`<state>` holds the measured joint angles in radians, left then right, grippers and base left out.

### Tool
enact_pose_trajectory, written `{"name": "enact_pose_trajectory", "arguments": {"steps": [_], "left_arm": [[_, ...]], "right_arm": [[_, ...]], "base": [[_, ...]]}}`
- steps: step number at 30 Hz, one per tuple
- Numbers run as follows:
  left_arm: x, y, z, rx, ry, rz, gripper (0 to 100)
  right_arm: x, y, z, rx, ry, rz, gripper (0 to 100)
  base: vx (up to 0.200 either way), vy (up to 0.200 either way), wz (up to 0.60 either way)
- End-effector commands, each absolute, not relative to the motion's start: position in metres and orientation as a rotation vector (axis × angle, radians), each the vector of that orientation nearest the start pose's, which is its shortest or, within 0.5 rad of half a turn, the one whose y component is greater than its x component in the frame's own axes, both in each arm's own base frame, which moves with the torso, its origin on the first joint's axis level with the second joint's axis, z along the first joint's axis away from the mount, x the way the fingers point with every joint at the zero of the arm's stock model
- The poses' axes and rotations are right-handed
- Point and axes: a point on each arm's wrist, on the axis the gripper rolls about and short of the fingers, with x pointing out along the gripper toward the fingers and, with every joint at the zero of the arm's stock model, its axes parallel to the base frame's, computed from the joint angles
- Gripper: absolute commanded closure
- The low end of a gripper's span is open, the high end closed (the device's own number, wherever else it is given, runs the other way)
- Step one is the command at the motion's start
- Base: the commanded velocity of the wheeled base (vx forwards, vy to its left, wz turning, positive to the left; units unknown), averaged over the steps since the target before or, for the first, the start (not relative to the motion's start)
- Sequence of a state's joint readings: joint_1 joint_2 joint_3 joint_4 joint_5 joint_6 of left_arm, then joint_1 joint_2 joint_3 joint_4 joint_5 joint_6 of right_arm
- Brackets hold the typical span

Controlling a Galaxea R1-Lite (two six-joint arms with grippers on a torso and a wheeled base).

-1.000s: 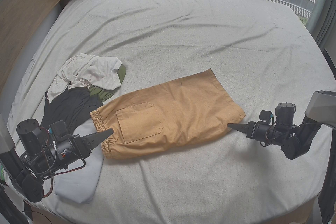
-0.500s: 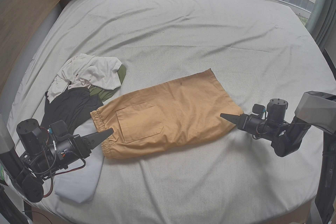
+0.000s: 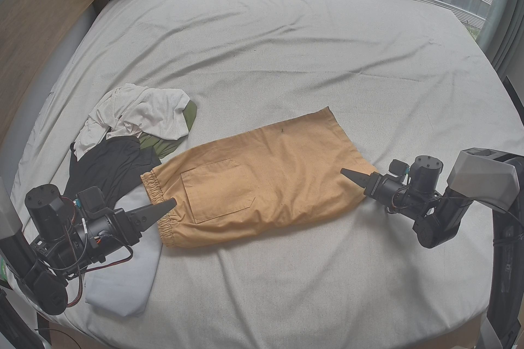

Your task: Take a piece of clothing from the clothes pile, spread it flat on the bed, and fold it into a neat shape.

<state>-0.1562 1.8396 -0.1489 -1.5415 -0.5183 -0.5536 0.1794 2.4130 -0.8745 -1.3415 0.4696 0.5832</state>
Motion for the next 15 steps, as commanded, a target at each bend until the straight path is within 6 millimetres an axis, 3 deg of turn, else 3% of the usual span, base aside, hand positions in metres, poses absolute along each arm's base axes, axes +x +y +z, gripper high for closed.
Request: {"name": "enact_pose_trajectory", "arguments": {"steps": [1, 11, 15], "left_arm": [[0.228, -0.047, 0.092, -0.559, 0.332, -0.616, 0], [0.228, -0.046, 0.093, -0.56, 0.326, -0.614, 0], [0.228, -0.046, 0.094, -0.559, 0.321, -0.616, 0]], "right_arm": [[0.394, 0.082, 0.003, 0.592, 0.394, 0.57, 100], [0.391, 0.081, 0.005, 0.59, 0.378, 0.549, 100], [0.379, 0.077, 0.013, 0.59, 0.379, 0.543, 100]], "base": [[0.0, 0.0, 0.0], [0.0, 0.0, 0.0], [0.0, 0.0, 0.0]]}}
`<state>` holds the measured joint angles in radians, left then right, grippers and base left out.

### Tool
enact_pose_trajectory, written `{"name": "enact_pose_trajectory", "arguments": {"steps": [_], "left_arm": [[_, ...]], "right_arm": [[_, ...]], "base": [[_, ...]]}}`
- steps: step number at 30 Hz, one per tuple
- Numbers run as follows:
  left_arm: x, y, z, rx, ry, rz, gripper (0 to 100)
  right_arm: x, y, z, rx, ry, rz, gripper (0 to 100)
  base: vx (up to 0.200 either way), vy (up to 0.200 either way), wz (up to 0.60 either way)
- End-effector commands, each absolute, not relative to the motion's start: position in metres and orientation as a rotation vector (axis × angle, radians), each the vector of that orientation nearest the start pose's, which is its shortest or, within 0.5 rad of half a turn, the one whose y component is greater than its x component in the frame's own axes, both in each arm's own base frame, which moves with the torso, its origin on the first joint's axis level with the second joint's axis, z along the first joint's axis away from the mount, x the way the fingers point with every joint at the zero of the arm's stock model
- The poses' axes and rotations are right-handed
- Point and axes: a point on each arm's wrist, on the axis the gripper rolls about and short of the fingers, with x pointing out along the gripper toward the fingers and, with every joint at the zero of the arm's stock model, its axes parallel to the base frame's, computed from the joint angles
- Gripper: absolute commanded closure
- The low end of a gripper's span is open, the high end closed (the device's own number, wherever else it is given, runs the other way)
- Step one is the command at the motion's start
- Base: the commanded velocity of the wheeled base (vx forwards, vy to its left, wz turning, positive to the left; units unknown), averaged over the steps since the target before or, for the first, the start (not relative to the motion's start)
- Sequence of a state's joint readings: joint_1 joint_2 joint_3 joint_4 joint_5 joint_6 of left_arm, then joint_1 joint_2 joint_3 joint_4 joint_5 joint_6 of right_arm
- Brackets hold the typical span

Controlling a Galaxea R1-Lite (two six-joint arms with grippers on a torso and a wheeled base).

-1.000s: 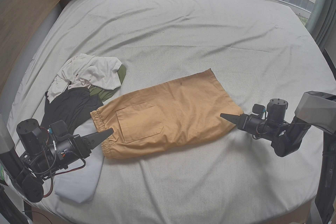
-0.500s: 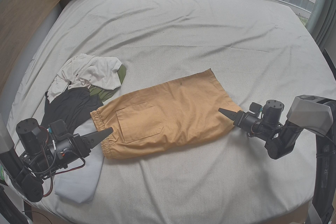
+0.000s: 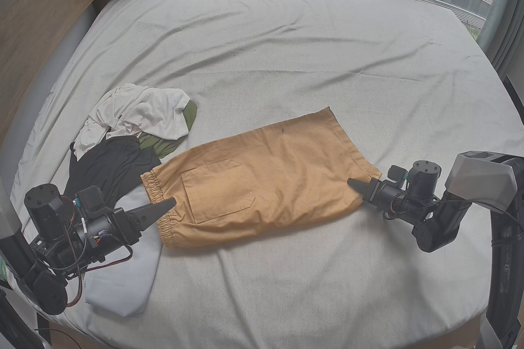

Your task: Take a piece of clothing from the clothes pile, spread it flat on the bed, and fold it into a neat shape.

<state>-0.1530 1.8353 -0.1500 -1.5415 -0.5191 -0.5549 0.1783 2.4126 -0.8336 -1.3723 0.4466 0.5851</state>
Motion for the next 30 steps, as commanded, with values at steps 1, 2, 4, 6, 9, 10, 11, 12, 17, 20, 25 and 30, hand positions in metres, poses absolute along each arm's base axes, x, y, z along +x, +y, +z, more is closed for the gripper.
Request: {"name": "enact_pose_trajectory", "arguments": {"steps": [1, 2, 4, 6, 9, 10, 11, 12, 17, 20, 25, 30], "left_arm": [[0.228, -0.045, 0.094, -0.56, 0.322, -0.614, 0], [0.228, -0.045, 0.094, -0.56, 0.322, -0.614, 0], [0.228, -0.046, 0.094, -0.561, 0.322, -0.615, 0], [0.228, -0.046, 0.094, -0.561, 0.324, -0.618, 0], [0.228, -0.046, 0.094, -0.561, 0.324, -0.618, 0], [0.228, -0.046, 0.094, -0.562, 0.323, -0.62, 0], [0.228, -0.046, 0.094, -0.562, 0.323, -0.62, 0], [0.227, -0.046, 0.094, -0.562, 0.325, -0.619, 0], [0.227, -0.047, 0.093, -0.562, 0.33, -0.624, 0], [0.227, -0.046, 0.094, -0.562, 0.326, -0.622, 0], [0.227, -0.047, 0.094, -0.562, 0.325, -0.624, 0], [0.226, -0.048, 0.093, -0.562, 0.332, -0.627, 0]], "right_arm": [[0.376, 0.076, 0.016, 0.59, 0.38, 0.541, 100], [0.376, 0.076, 0.017, 0.59, 0.38, 0.541, 100], [0.366, 0.073, 0.021, 0.588, 0.391, 0.534, 100], [0.358, 0.072, 0.025, 0.583, 0.399, 0.534, 100], [0.351, 0.071, 0.027, 0.577, 0.411, 0.529, 100], [0.342, 0.07, 0.026, 0.561, 0.429, 0.528, 100], [0.34, 0.07, 0.026, 0.556, 0.434, 0.529, 100], [0.334, 0.069, 0.025, 0.535, 0.445, 0.527, 100], [0.32, 0.062, 0.023, 0.489, 0.466, 0.514, 100], [0.305, 0.054, 0.025, 0.484, 0.498, 0.489, 100], [0.29, 0.039, 0.018, 0.46, 0.53, 0.446, 100], [0.27, 0.03, 0.02, 0.447, 0.559, 0.419, 100]], "base": [[0.0, 0.0, 0.0], [0.0, 0.0, 0.0], [0.0, 0.0, 0.0], [0.0, 0.0, 0.0], [0.0, 0.0, 0.0], [0.0, 0.0, 0.0], [0.0, 0.0, 0.0], [0.0, 0.0, 0.0], [0.0, 0.0, 0.0], [0.0, 0.0, 0.0], [0.0, 0.0, 0.0], [0.0, 0.0, 0.0]]}}
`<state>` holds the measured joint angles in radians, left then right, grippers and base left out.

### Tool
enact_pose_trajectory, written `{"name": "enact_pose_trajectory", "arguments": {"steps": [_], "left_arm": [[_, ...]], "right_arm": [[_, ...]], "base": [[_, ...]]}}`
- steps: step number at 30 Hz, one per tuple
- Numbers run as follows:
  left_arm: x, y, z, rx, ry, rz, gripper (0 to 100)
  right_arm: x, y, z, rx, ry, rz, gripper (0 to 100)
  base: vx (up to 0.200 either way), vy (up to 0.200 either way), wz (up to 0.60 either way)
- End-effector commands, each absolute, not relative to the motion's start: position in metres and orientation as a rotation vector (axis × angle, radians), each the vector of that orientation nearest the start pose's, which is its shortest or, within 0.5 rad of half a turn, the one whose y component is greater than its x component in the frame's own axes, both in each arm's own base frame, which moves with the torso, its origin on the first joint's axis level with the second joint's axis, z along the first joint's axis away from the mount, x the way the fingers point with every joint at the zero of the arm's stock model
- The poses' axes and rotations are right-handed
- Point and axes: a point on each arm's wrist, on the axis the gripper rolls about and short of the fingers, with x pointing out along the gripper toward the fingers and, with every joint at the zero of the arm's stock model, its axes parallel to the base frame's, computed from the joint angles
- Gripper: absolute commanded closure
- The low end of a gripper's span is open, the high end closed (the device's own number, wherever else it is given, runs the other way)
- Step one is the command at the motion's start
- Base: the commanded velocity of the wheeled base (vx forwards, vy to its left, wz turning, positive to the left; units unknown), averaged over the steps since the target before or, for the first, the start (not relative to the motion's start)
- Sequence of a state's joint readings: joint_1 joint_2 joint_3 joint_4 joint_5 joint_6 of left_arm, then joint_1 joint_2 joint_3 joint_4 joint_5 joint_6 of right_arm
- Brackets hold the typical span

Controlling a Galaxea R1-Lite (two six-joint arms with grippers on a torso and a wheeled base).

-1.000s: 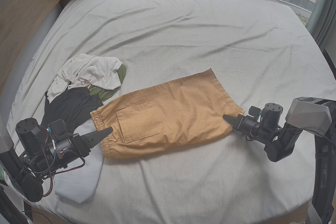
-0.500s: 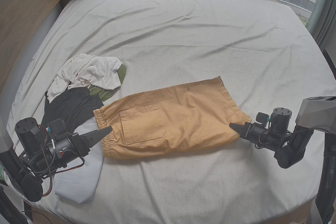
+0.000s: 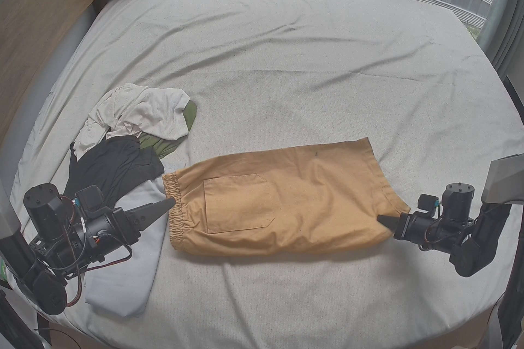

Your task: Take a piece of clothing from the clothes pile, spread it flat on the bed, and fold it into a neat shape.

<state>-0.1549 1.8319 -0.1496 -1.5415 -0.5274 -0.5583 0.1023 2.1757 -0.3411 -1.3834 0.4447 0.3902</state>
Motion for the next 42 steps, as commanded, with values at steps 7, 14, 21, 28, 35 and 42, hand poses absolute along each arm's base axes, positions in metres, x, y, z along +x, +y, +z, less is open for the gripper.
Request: {"name": "enact_pose_trajectory", "arguments": {"steps": [7, 14, 21, 28, 35, 42], "left_arm": [[0.227, -0.048, 0.091, -0.564, 0.345, -0.626, 0], [0.229, -0.049, 0.083, -0.566, 0.377, -0.618, 0], [0.232, -0.056, 0.07, -0.564, 0.434, -0.621, 0], [0.233, -0.06, 0.062, -0.565, 0.466, -0.619, 0], [0.233, -0.064, 0.061, -0.561, 0.478, -0.634, 0], [0.235, -0.067, 0.052, -0.562, 0.515, -0.632, 0]], "right_arm": [[0.253, 0.021, 0.02, 0.426, 0.583, 0.387, 100], [0.238, 0.001, 0.014, 0.394, 0.612, 0.319, 100], [0.228, -0.011, 0.012, 0.383, 0.616, 0.274, 100], [0.223, -0.018, 0.011, 0.376, 0.62, 0.249, 100], [0.216, -0.024, 0.011, 0.376, 0.629, 0.22, 100], [0.212, -0.035, 0.009, 0.378, 0.627, 0.173, 100]], "base": [[0.0, 0.0, 0.0], [0.0, 0.0, 0.0], [0.0, 0.0, 0.0], [0.0, 0.0, 0.0], [0.0, 0.0, 0.0], [0.0, 0.0, 0.0]]}}
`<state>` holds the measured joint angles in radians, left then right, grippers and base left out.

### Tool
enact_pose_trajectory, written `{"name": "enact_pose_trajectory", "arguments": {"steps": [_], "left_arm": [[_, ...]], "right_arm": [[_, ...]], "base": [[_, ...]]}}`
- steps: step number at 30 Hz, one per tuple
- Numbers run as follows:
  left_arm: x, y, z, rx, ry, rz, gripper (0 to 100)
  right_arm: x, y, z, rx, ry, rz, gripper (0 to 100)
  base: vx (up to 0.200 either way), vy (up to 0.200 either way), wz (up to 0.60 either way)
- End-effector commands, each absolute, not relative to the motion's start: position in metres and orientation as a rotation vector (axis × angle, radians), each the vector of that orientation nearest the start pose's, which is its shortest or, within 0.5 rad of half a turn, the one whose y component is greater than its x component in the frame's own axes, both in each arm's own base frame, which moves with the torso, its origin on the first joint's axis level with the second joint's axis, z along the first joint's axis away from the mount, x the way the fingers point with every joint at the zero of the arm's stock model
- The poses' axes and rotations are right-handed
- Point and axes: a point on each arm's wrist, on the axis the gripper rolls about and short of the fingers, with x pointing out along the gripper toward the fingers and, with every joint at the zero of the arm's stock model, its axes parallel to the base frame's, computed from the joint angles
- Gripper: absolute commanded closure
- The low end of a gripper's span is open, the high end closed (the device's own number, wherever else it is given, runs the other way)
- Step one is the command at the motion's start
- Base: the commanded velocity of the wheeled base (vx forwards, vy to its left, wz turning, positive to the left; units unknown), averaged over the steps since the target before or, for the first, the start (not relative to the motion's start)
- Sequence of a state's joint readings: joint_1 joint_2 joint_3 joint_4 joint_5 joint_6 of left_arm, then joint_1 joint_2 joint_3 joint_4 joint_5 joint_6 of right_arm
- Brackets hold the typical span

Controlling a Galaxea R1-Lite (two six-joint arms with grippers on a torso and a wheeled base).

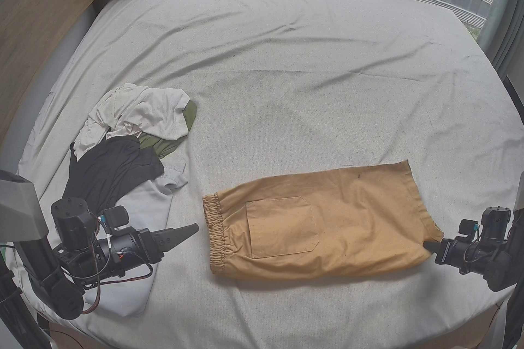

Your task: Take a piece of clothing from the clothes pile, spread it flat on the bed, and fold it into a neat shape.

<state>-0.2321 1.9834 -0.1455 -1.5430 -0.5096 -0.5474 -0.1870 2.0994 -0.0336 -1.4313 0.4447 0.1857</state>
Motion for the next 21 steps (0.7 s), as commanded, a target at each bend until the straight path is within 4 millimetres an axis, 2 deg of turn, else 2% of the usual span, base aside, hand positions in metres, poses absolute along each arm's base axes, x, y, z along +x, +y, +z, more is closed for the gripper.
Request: {"name": "enact_pose_trajectory", "arguments": {"steps": [1, 9, 10, 14, 21], "left_arm": [[0.235, -0.068, 0.052, -0.562, 0.517, -0.633, 0], [0.233, -0.073, 0.051, -0.558, 0.529, -0.653, 0], [0.233, -0.074, 0.05, -0.558, 0.533, -0.655, 0], [0.232, -0.074, 0.049, -0.557, 0.541, -0.655, 0], [0.233, -0.079, 0.035, -0.527, 0.59, -0.661, 0]], "right_arm": [[0.212, -0.036, 0.009, 0.376, 0.626, 0.169, 100], [0.21, -0.038, 0.009, 0.376, 0.629, 0.163, 100], [0.209, -0.037, 0.009, 0.374, 0.631, 0.163, 0], [0.208, -0.04, 0.011, 0.38, 0.612, 0.146, 0], [0.205, -0.068, 0.023, 0.369, 0.489, 0.036, 0]], "base": [[0.0, 0.0, 0.0], [0.0, 0.0, 0.0], [0.0, 0.0, 0.0], [0.0, 0.0, 0.0], [0.0, 0.0, 0.0]]}}
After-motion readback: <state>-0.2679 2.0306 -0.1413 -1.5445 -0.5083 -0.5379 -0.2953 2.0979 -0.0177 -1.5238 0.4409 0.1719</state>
